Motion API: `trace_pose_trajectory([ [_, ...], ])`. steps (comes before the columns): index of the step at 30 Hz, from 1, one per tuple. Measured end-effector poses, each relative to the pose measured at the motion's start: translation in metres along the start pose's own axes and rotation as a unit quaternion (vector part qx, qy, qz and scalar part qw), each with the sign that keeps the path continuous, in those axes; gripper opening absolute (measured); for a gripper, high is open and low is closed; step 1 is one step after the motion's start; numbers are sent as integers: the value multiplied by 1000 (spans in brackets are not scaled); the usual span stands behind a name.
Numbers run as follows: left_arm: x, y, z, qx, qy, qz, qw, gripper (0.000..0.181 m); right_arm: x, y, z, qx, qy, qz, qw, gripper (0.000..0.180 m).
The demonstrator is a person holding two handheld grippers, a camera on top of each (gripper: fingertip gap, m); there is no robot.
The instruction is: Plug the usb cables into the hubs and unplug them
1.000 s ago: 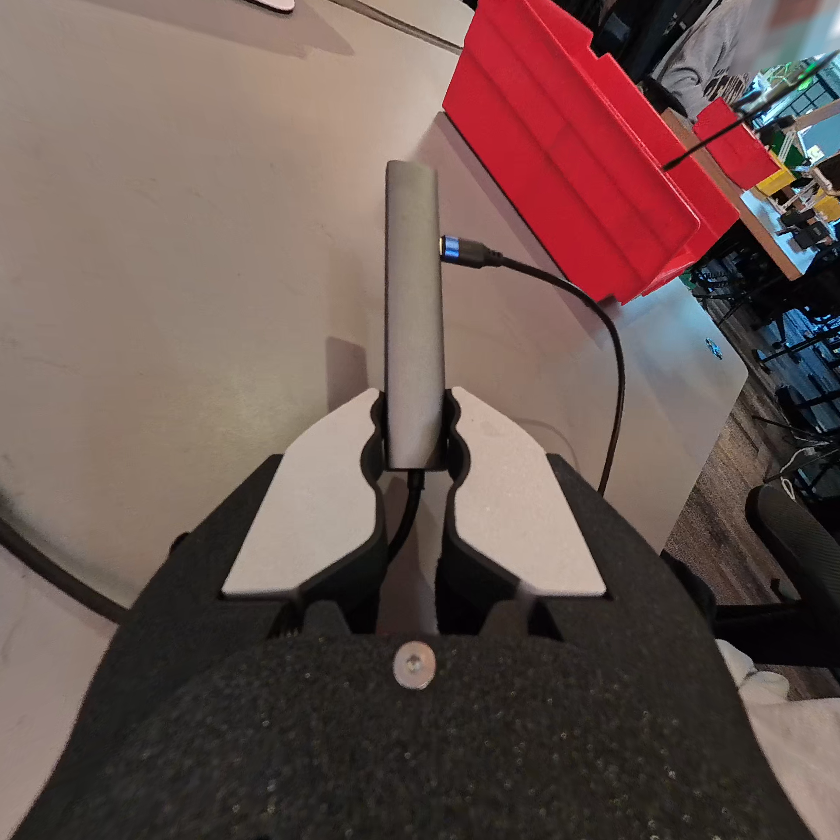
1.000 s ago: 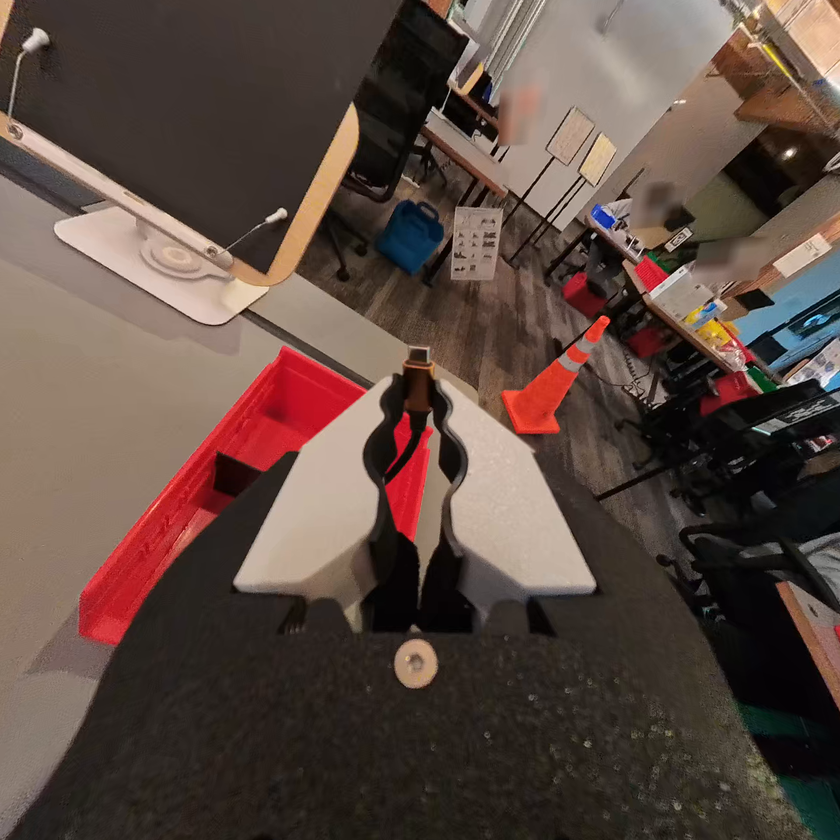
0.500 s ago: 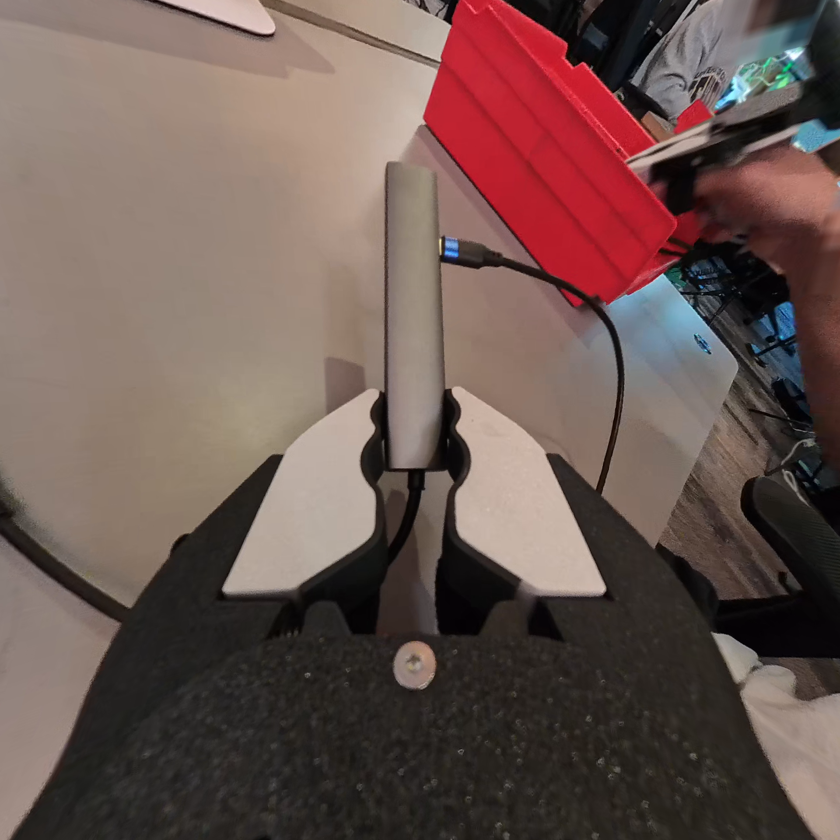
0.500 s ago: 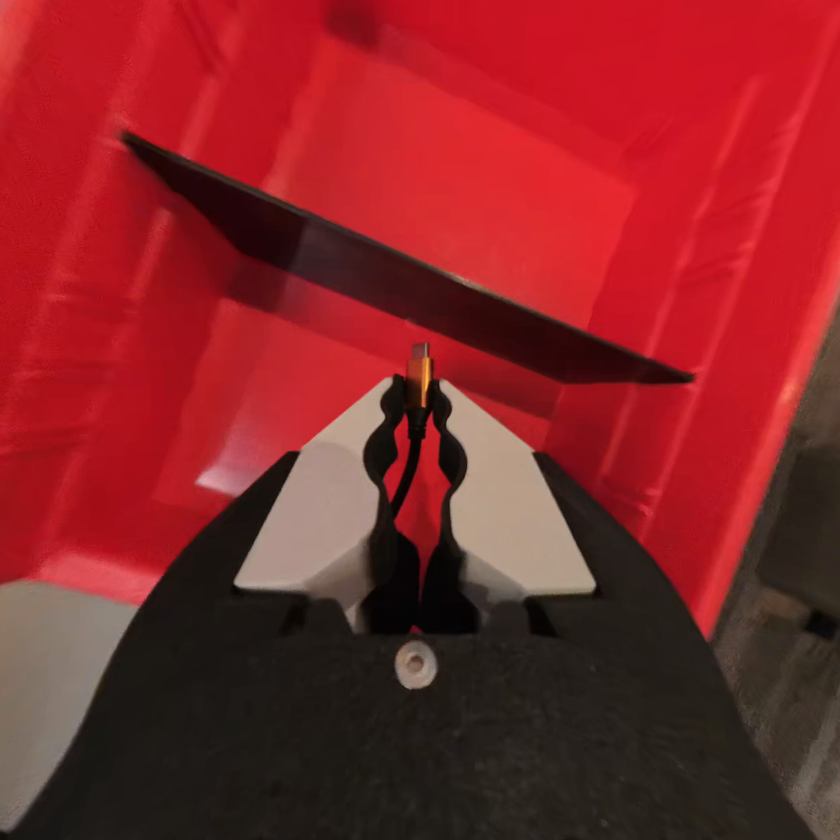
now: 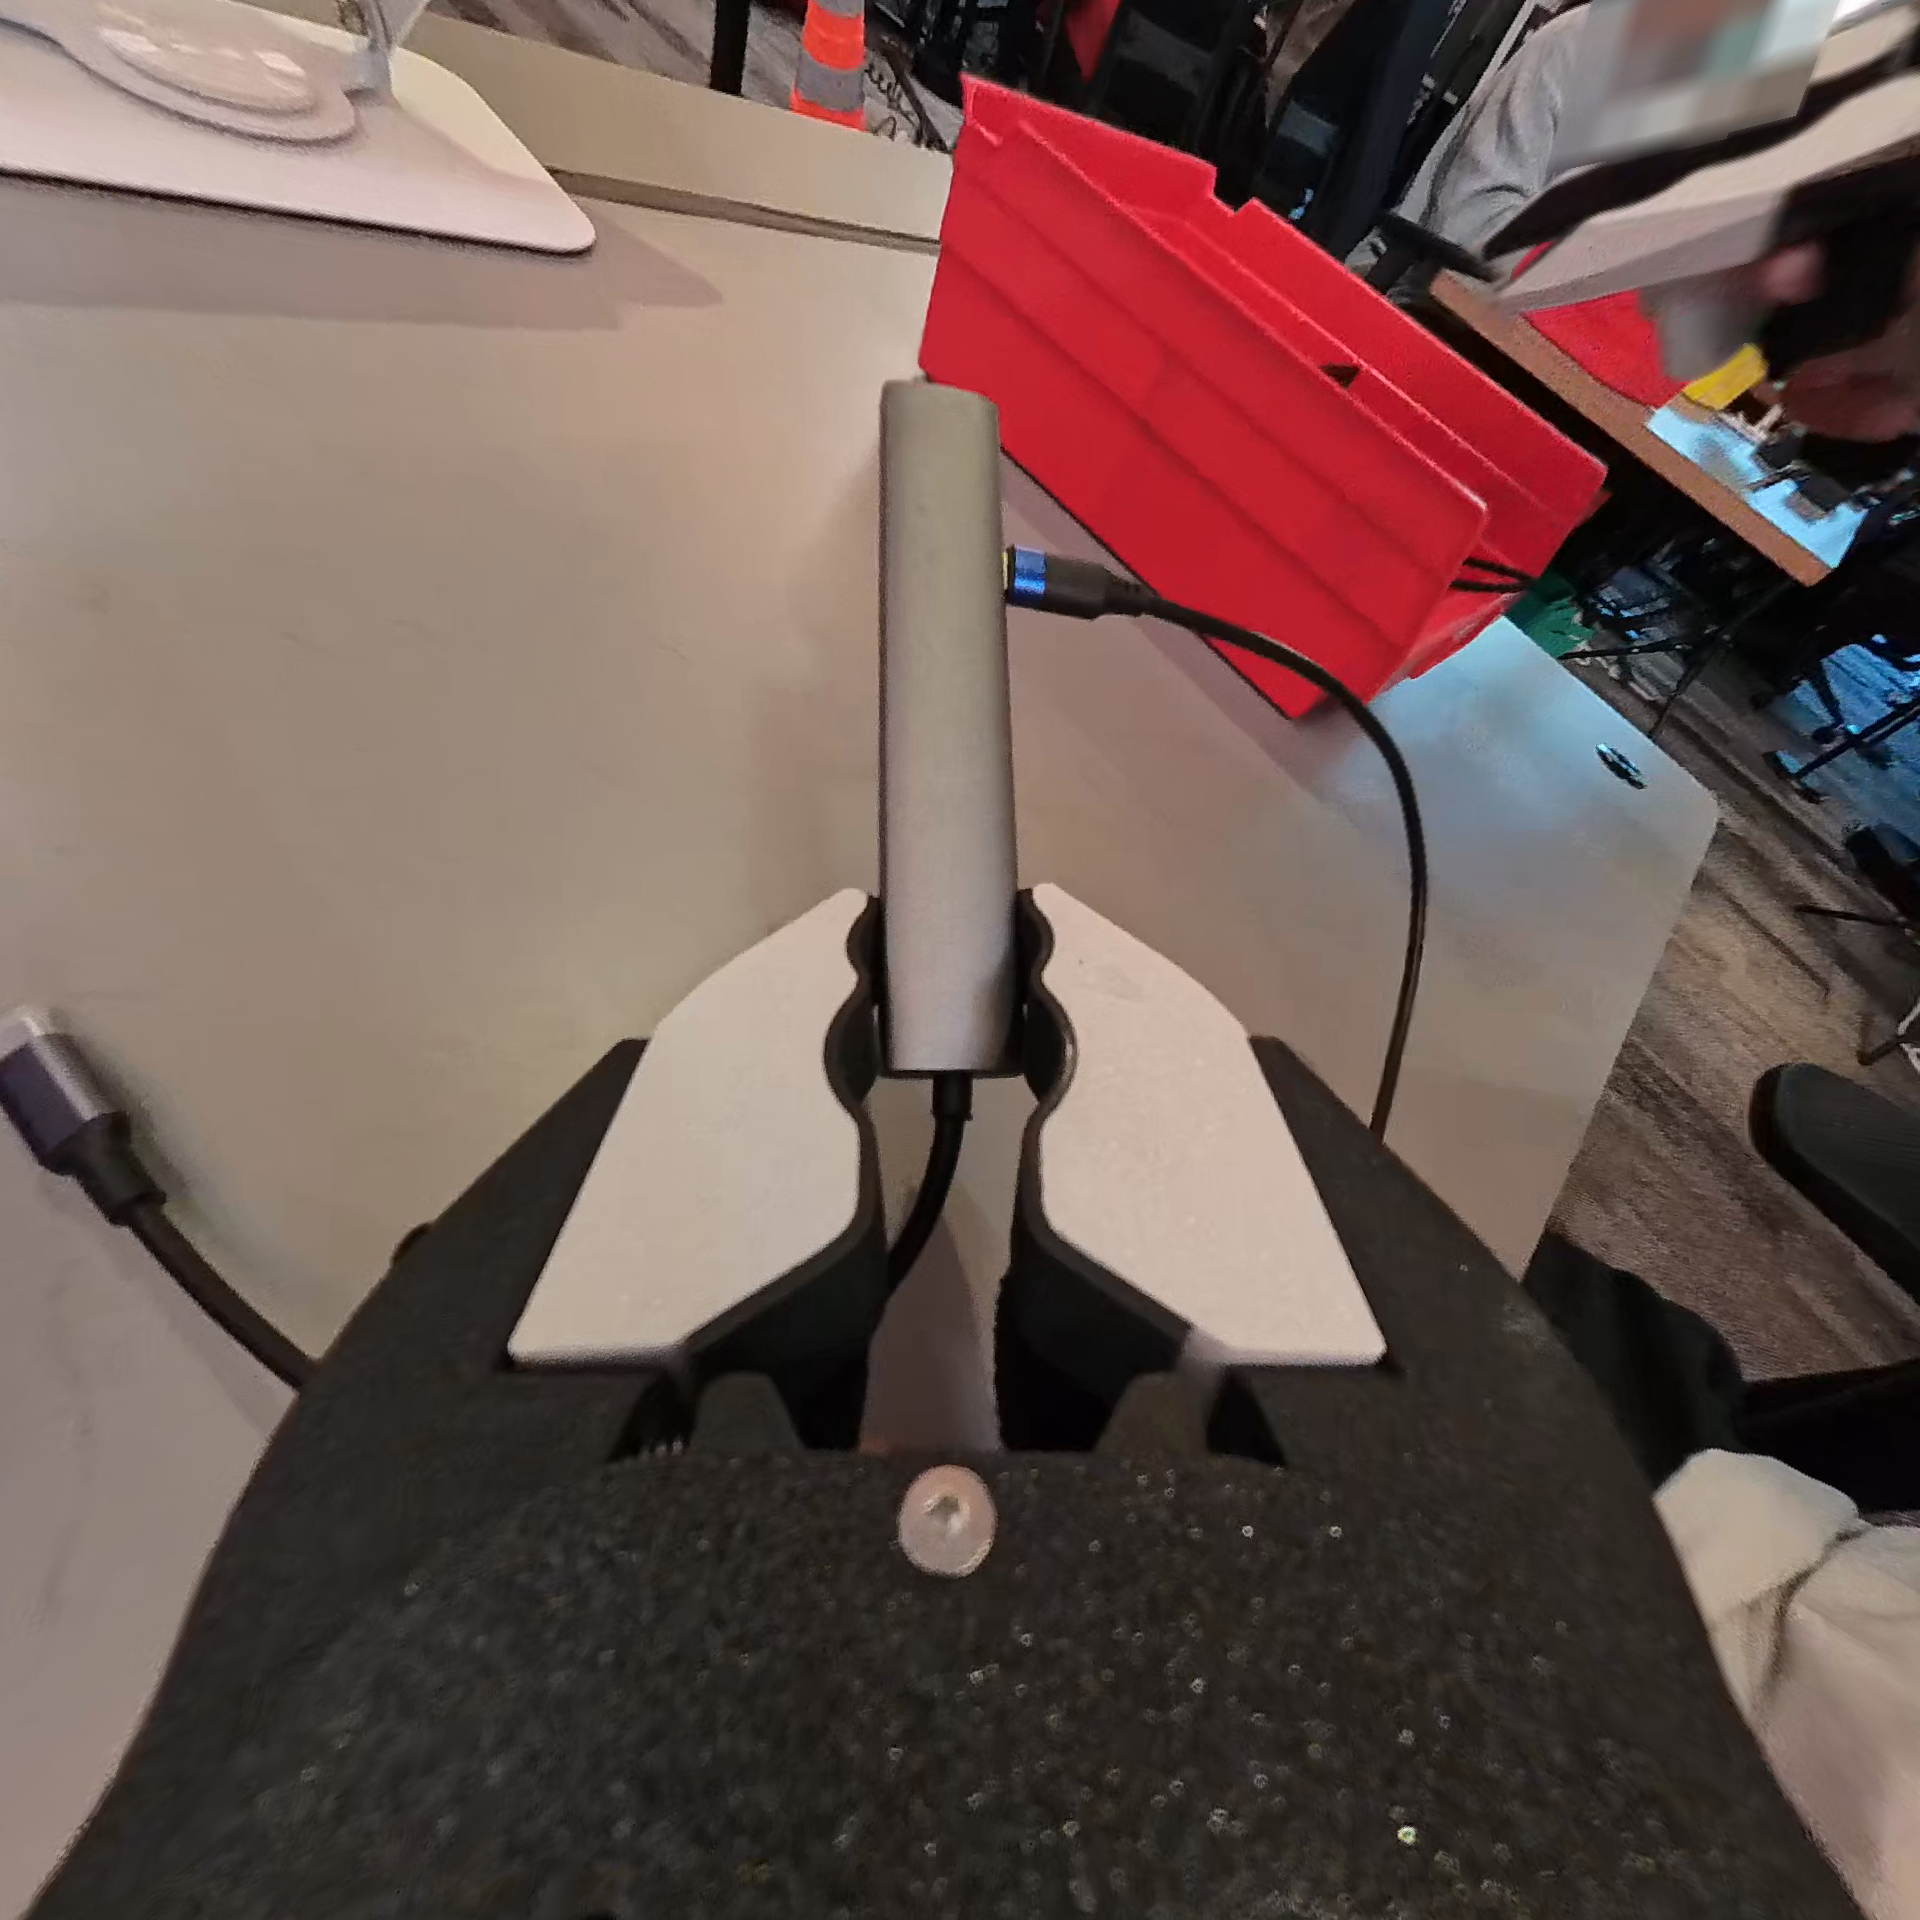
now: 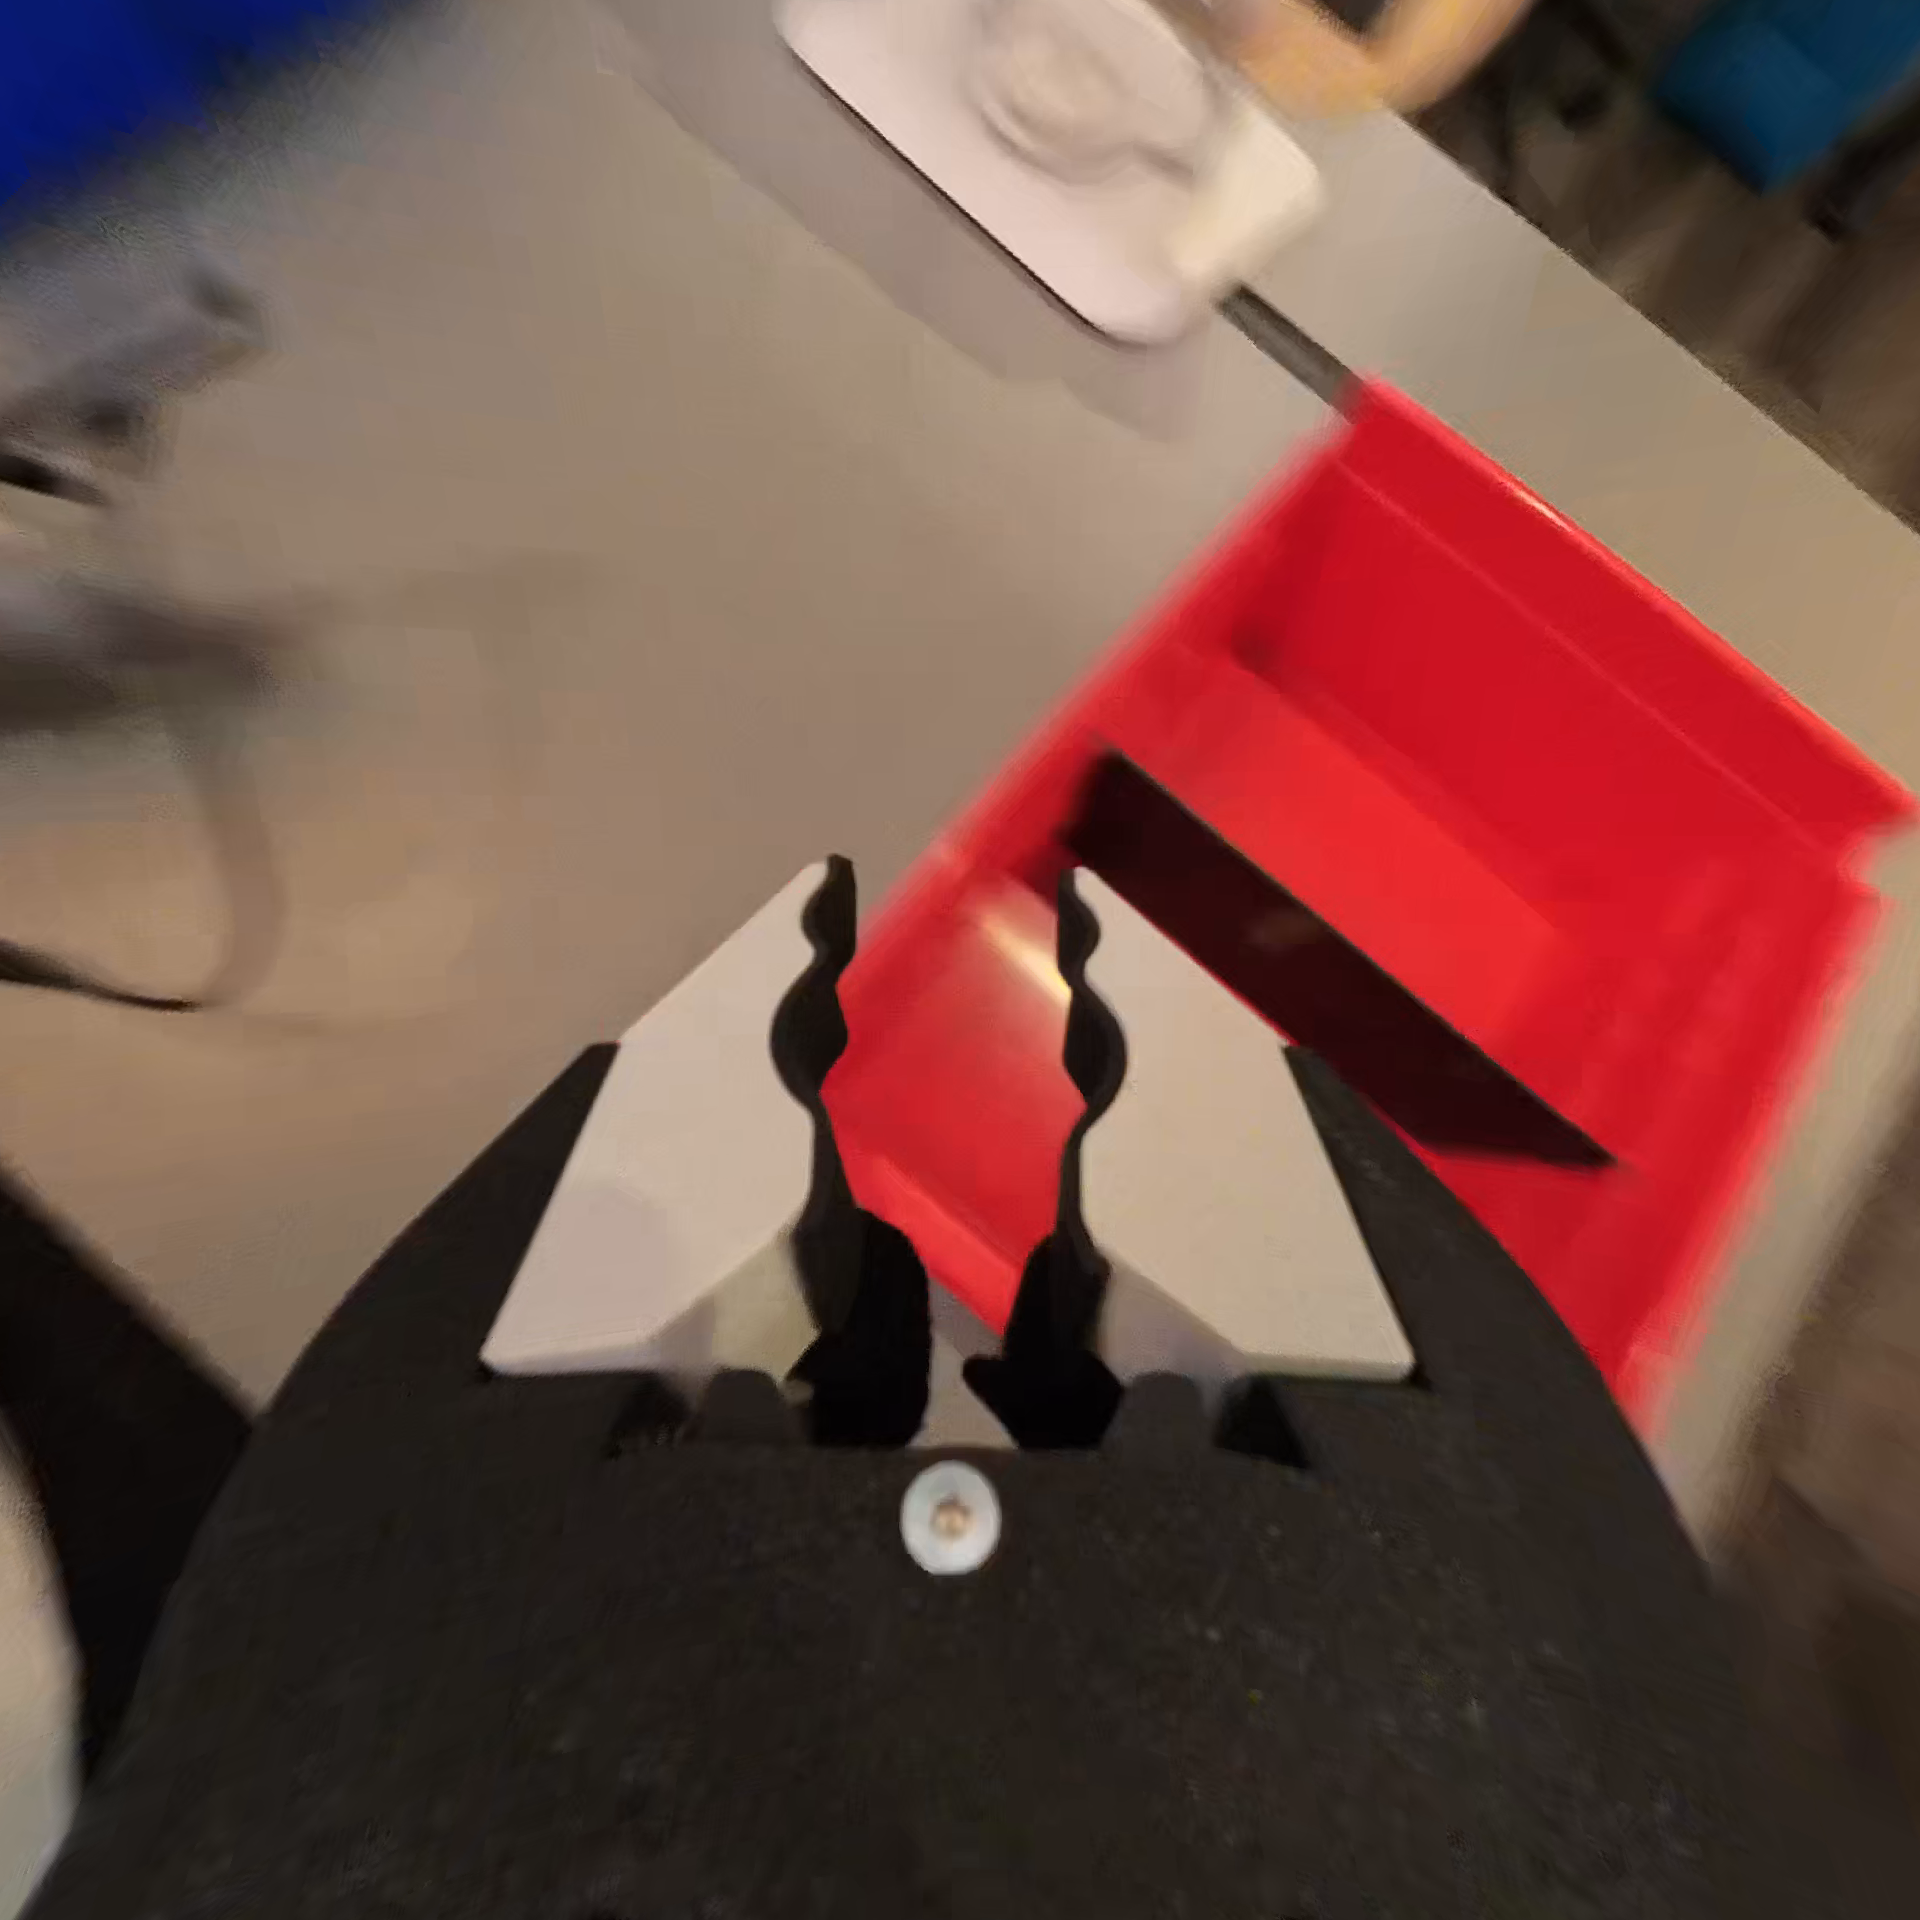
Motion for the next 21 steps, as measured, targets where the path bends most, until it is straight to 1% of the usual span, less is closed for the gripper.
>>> trace_pose_trajectory([
  [1, 0, 1, 1, -6, 6, 4, 1000, 23, 2, -26, 8, -11, 39, 51, 998, 39],
  [3, 0, 5, 4, -21, 19, 13, 999, 23, -5, -86, 21, -42, 114, 150, 981, 42],
  [4, 0, 7, 5, -31, 24, 17, 999, 23, -11, -114, 27, -50, 151, 177, 971, 44],
  [5, 0, 10, 5, -39, 23, 16, 999, 23, -19, -137, 31, -44, 185, 177, 966, 46],
  [6, -1, 13, 5, -45, 21, 14, 999, 23, -28, -155, 34, -18, 210, 158, 965, 43],
  [8, -2, 18, 3, -47, 18, 6, 999, 23, -46, -178, 36, 62, 242, 80, 965, 33],
  [10, -2, 21, 2, -38, 20, -4, 999, 23, -61, -193, 36, 134, 254, 32, 957, 27],
  [11, 0, 23, 2, -32, 24, -6, 999, 23, -67, -197, 36, 153, 250, 17, 956, 27],
  [13, 2, 25, 2, -25, 28, -15, 999, 23, -74, -201, 35, 148, 248, 19, 957, 24],
  [14, 2, 27, 1, -25, 25, -20, 999, 23, -76, -201, 35, 137, 248, 23, 959, 14],
  [15, 2, 28, 0, -26, 21, -23, 999, 23, -73, -201, 36, 128, 264, 31, 955, 9],
  [16, 1, 29, -2, -27, 14, -26, 999, 23, -70, -203, 36, 124, 282, 36, 951, 9],
  [17, -1, 29, -4, -27, 2, -27, 999, 23, -69, -204, 35, 131, 280, 34, 950, 8],
  [20, -5, 30, -13, -17, -47, -29, 998, 23, -72, -206, 29, 172, 235, 35, 956, 9],
  [21, -5, 30, -13, -14, -49, -36, 998, 24, -71, -207, 28, 181, 222, 38, 957, 8],
])
Point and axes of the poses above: each gripper's, where its closed fingertips meet, x back along the fingers, z out of its top, y = z × x across the jaws, the point moved 7 cm from there along x, back along the fingers, and after that the axes turned 7 degrees about -z, right-handed, at the moved point
